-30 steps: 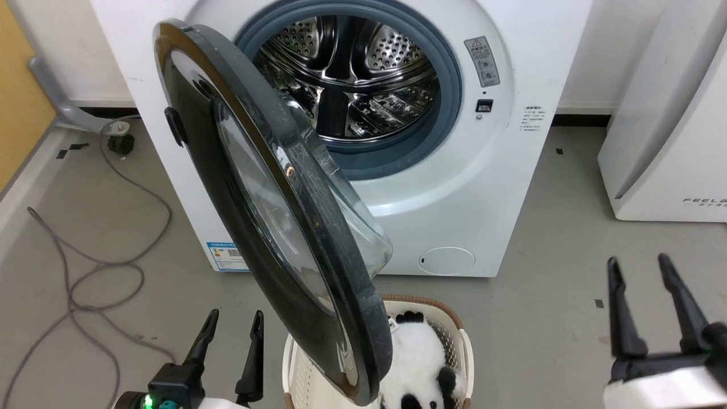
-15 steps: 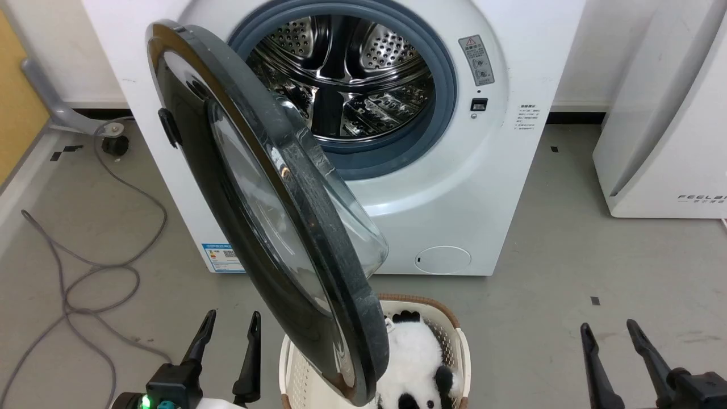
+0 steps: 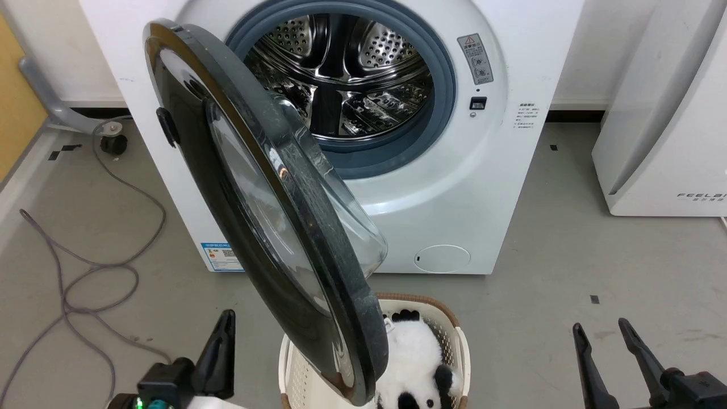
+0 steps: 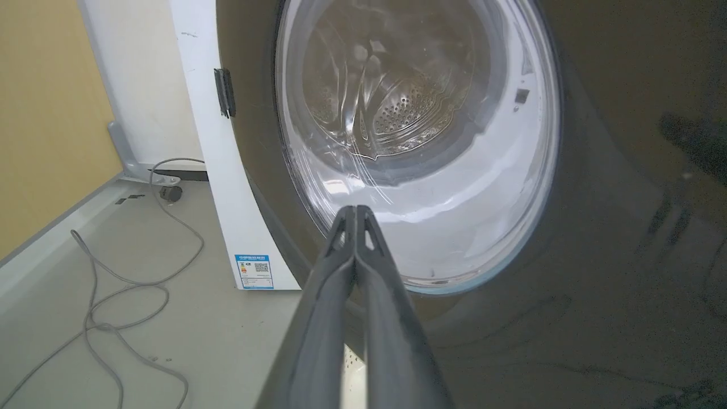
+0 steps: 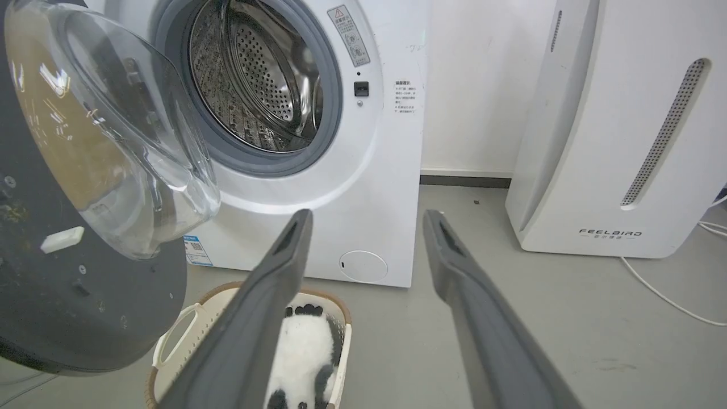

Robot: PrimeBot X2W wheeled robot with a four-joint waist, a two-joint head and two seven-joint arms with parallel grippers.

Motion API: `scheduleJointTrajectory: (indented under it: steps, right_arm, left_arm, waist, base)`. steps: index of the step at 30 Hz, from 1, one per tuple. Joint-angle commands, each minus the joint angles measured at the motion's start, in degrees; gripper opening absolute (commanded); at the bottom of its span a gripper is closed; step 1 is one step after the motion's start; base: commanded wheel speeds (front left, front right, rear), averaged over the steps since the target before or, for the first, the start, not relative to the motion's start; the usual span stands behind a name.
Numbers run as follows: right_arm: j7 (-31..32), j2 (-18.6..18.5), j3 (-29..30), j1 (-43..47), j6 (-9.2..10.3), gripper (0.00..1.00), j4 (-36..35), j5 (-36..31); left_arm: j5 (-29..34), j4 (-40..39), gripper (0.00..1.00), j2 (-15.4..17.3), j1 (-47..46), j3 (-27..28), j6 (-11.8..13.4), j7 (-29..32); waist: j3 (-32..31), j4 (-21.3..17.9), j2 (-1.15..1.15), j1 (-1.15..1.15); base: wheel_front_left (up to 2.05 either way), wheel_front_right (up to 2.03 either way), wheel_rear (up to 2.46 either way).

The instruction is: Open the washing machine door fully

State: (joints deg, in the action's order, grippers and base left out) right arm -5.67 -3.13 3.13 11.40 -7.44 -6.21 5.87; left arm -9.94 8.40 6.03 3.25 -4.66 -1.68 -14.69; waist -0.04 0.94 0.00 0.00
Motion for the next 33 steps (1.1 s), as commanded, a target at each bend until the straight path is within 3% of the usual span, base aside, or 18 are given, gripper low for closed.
scheduleJointTrajectory:
  steps: [1,10,16,23,29,33]
  right_arm:
    - [-0.3,0.2,0.0,-0.2,-0.05,1.0,0.3,0.4]
    - [-0.5,0.2,0.4,-0.3,-0.05,1.0,0.8,0.5]
    - [-0.6,0.2,0.5,-0.4,-0.05,1.0,1.0,0.8]
    - [-0.8,0.2,0.6,-0.5,-0.05,1.0,1.0,0.8]
    - [-1.0,0.2,0.6,-0.6,-0.05,1.0,1.6,1.1]
    - [-1.1,0.2,0.5,-0.6,-0.05,1.0,2.0,1.3]
  left_arm:
    - [-1.3,-1.1,0.0,0.0,-0.8,0.4,-0.1,-0.1]
    - [-4.0,-9.2,0.0,0.8,-3.1,1.8,-0.4,3.1]
    - [-2.4,-20.7,0.0,2.4,-6.6,3.0,1.6,4.8]
    - [-1.6,-32.4,0.0,2.6,-10.9,2.1,1.4,4.0]
    - [-0.7,-40.1,0.0,2.1,-14.2,-2.6,-0.1,5.0]
    - [-1.3,-42.0,0.0,1.2,-14.8,-9.6,-2.2,8.1]
  waist:
    - [0.0,0.0,0.0,0.0]
    - [0.0,-0.2,0.0,0.0]
    - [0.1,-0.3,0.0,0.0]
    - [0.3,-0.4,0.0,0.0]
    - [0.4,-0.4,0.0,0.0]
    - [0.2,-0.5,0.0,0.0]
  base:
    - [0.0,0.0,0.0]
    - [0.0,0.0,0.0]
    - [0.0,0.0,0.0]
    - [0.0,0.0,0.0]
    - [0.0,0.0,0.0]
    - [0.0,0.0,0.0]
